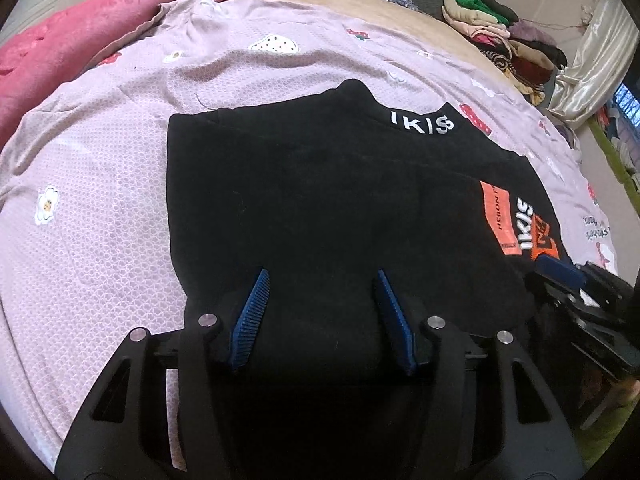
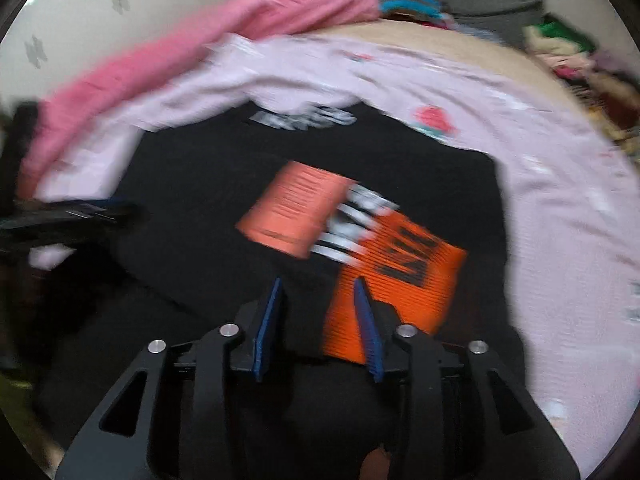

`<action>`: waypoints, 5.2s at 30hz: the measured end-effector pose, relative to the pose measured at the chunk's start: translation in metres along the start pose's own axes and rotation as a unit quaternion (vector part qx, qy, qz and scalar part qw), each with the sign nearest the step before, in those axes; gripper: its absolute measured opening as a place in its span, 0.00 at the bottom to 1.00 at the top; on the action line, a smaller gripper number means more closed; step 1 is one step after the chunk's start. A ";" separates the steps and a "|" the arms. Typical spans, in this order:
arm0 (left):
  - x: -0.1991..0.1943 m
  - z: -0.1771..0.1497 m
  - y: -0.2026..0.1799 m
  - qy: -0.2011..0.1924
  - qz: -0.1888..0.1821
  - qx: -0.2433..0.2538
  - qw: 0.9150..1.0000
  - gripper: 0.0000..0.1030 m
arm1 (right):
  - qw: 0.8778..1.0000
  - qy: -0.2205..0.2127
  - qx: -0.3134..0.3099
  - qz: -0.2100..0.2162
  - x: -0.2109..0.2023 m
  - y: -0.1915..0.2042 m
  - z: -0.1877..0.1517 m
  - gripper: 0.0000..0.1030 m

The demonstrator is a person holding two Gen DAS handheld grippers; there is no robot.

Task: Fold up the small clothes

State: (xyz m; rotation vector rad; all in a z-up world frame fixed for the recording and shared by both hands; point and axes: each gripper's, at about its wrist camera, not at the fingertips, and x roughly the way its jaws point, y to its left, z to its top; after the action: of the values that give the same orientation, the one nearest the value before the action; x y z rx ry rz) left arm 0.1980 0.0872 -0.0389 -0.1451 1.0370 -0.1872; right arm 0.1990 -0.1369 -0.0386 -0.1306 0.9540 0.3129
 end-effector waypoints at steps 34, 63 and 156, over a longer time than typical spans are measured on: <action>-0.072 -0.007 -0.020 -0.083 0.019 -0.001 0.996 0.91 | 0.991 -0.114 0.065 0.039 -0.089 -0.017 -0.003 0.91; -0.114 -0.060 -0.026 -0.101 0.029 0.004 0.995 0.91 | 0.990 -0.130 0.030 0.035 -0.136 0.002 -0.033 0.92; -0.118 -0.219 0.025 0.001 -0.024 -0.078 0.997 0.09 | 0.995 0.055 0.036 0.079 -0.149 -0.048 -0.214 0.09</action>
State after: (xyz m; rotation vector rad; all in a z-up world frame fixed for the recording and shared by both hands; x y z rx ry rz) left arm -0.0476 0.1312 -0.0554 -0.3112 1.0497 -0.1510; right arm -0.0331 -0.2658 -0.0413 -0.0067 1.0864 0.4195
